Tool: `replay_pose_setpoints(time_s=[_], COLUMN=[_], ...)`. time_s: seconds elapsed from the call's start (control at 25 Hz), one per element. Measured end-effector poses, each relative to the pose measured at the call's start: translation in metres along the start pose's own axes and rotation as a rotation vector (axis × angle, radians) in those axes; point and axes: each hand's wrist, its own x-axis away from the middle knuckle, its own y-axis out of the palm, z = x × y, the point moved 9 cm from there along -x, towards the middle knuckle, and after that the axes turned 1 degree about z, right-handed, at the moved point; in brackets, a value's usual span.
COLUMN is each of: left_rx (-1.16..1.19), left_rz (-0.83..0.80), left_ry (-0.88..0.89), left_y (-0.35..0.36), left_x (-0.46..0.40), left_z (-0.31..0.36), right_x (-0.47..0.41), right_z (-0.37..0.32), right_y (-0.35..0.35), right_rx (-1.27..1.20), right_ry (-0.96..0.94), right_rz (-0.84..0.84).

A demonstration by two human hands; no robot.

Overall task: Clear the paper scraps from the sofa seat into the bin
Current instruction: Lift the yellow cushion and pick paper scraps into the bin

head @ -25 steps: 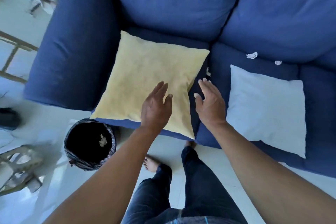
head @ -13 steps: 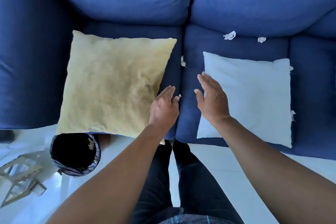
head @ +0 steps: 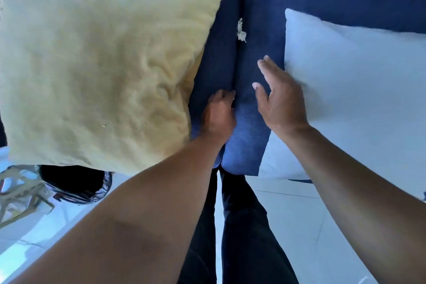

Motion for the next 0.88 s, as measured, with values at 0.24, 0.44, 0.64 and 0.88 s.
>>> replay_pose_setpoints(time_s=[0.24,0.44,0.64,0.88], left_rx=[-0.297,-0.162,0.17,0.239], left_rz=[-0.004,0.075,0.243,0.299], left_ry=[0.073,0.028,-0.103,-0.098], left_y=[0.02,0.014,0.007,0.012], left_x=[-0.027,-0.024,-0.003,-0.005], left_z=[-0.006,-0.013,-0.029,-0.037], right_x=[-0.025,-0.047,-0.09,-0.146], right_z=[0.014,0.023,0.029,0.037], right_y=[0.027,0.043,0.072,0.116], right_rx=[-0.051,-0.034,0.091,0.33], right_ry=[-0.045,-0.058,-0.037,-0.115], right_rz=[0.008,-0.016,-0.164,-0.259])
